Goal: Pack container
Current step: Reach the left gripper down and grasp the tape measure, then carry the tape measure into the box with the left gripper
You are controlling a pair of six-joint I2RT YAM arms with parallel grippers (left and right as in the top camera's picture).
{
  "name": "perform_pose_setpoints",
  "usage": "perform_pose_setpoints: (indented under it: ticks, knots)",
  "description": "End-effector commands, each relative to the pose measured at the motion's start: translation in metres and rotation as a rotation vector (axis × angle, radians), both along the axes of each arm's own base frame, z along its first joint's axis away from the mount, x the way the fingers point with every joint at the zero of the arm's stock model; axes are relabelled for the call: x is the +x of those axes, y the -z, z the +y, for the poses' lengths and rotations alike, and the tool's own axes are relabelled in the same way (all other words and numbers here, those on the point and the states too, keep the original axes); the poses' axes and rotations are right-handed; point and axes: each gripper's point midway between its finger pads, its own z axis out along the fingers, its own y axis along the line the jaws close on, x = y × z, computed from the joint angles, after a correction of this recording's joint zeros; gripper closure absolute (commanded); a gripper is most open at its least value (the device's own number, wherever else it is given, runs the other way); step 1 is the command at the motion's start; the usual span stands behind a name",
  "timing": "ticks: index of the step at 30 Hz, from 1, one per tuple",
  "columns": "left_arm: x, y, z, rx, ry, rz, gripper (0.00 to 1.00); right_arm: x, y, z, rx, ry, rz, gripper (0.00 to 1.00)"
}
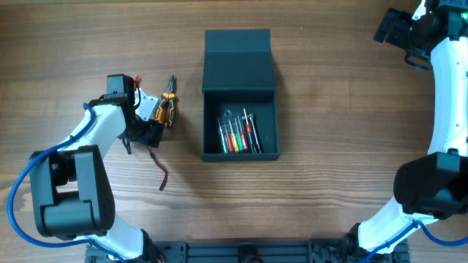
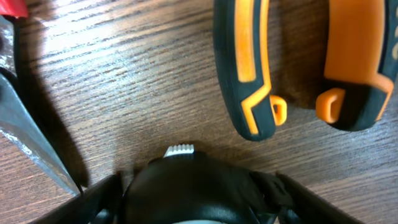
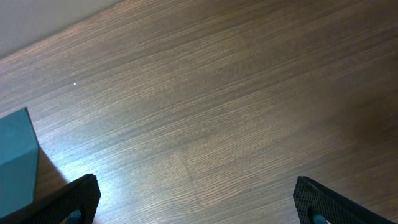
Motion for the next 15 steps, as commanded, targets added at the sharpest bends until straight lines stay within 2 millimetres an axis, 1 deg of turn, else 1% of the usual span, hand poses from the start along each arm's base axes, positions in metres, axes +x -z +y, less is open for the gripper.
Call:
perform_pose_setpoints:
  ticks: [1,2,4,8,11,12,15]
  knots:
    - [-0.0125,0.0177,-0.0075,-0.047,0.011,0.063,0.49,0.0021,-0.0112,0.0024,-0.008,-0.016,-0.027,0.00]
    - [-0.0125,0.0177,-0.0075,-0.046,0.011,0.062,0.58,0.0021,-0.0112,0.0024,-0.008,-0.016,-0.027,0.00]
    - [-0.0125,0.0177,-0.0075,-0.046,0.011,0.062,0.60,0.0021,-0.0112,0.0024,-0.008,-0.017,-0.027,0.00]
    - [-0.0126,0.0177,-0.0075,-0.047,0.010,0.063,0.60,0.0021,-0.0112,0.0024,-0.008,-0.016,-0.027,0.00]
    - [-0.0122,0.0167,-0.0067,-0.045,-0.019,0.061,0.56,0.0021,-0.0112,0.0024,-0.008,-0.016,-0.027,0.00]
    - [-0.0122,0.0159,-0.0067,-0.045,-0.020,0.062,0.56,0.0021,-0.0112,0.0024,-0.008,-0.017,-0.027,0.00]
    - [-0.0129,0.0101,-0.0043,-0.030,-0.021,0.056,0.61,0.0021,-0.0112,0.0024,-0.008,-0.017,-0.027,0.00]
